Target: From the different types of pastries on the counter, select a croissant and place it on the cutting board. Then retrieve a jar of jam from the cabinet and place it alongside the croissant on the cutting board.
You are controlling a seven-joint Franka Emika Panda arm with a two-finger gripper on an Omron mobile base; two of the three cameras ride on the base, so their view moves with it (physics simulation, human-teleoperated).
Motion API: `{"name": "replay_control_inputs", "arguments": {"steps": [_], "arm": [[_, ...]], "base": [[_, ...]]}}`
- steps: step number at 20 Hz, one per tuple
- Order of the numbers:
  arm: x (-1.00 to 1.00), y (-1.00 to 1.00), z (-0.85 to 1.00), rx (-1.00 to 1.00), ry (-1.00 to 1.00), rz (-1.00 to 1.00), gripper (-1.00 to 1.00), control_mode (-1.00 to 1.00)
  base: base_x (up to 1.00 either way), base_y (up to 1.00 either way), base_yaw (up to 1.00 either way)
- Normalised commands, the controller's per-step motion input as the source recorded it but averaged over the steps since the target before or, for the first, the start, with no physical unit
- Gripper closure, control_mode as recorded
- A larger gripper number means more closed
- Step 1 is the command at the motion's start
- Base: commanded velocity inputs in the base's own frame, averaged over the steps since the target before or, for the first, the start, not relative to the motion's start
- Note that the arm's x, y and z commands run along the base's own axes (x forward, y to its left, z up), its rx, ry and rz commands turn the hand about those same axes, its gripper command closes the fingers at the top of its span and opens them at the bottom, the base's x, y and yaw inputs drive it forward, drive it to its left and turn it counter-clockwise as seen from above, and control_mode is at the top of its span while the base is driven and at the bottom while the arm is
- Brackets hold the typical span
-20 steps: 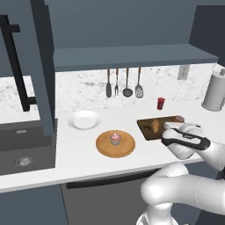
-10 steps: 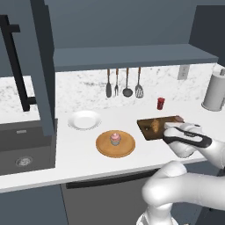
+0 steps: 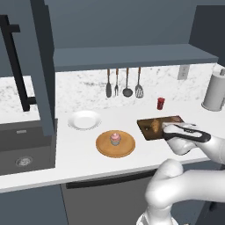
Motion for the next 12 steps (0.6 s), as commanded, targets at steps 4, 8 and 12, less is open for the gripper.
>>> {"name": "replay_control_inputs", "arguments": {"steps": [4, 8, 12], "arm": [[0.29, 0.00, -0.20, 0.00, 0.00, 0.03, 1.00, -1.00], [0.31, 0.00, -0.19, 0.00, -0.01, 0.03, 1.00, -1.00], [0.31, 0.00, -0.23, 0.00, -0.01, 0.04, 1.00, -1.00]], "base": [[0.00, 0.00, 0.00], [0.00, 0.00, 0.00], [0.00, 0.00, 0.00]]}}
